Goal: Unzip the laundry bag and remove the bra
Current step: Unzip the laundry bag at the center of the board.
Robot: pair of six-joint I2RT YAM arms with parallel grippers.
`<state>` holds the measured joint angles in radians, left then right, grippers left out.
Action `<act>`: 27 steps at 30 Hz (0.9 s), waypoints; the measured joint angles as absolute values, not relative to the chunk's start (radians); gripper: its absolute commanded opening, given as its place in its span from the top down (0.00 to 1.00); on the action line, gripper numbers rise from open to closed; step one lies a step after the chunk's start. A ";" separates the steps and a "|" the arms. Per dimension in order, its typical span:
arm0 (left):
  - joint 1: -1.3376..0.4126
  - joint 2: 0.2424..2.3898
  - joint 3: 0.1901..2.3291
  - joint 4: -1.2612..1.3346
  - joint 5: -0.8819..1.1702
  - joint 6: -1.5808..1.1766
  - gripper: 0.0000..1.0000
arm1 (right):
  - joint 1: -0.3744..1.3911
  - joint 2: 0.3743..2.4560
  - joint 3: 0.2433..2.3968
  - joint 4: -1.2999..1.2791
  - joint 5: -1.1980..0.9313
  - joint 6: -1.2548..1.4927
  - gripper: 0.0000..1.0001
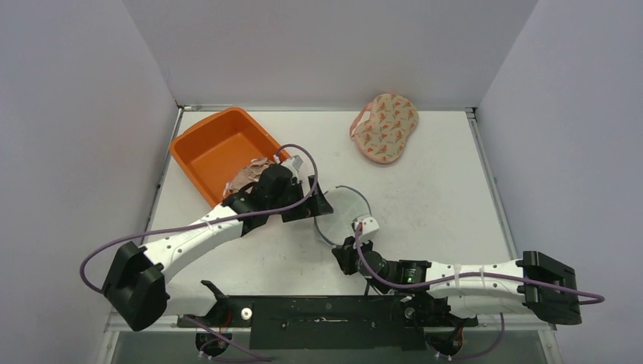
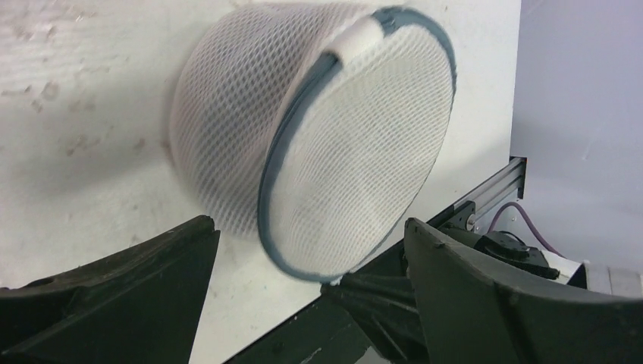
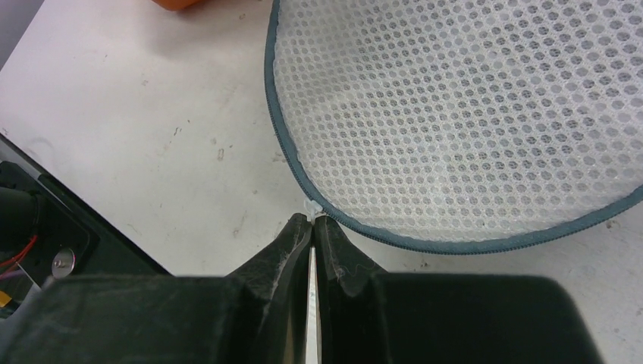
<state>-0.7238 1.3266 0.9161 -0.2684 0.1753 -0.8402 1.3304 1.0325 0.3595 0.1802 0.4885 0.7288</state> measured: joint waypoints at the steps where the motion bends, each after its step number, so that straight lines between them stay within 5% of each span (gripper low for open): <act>1: -0.723 1.299 0.901 -0.284 0.166 -0.847 0.09 | 1.330 1.044 0.363 0.188 0.486 0.725 0.95; 11: -0.732 0.987 0.553 -0.272 0.135 -1.114 0.14 | 1.328 1.127 0.437 0.272 0.462 0.679 0.95; 19: -0.754 1.041 0.529 -0.121 0.134 -1.252 0.27 | 1.322 1.151 0.451 0.289 0.435 0.661 0.95; 27: -0.772 1.113 0.540 -0.030 0.126 -1.291 0.69 | 1.322 1.150 0.451 0.289 0.429 0.661 0.95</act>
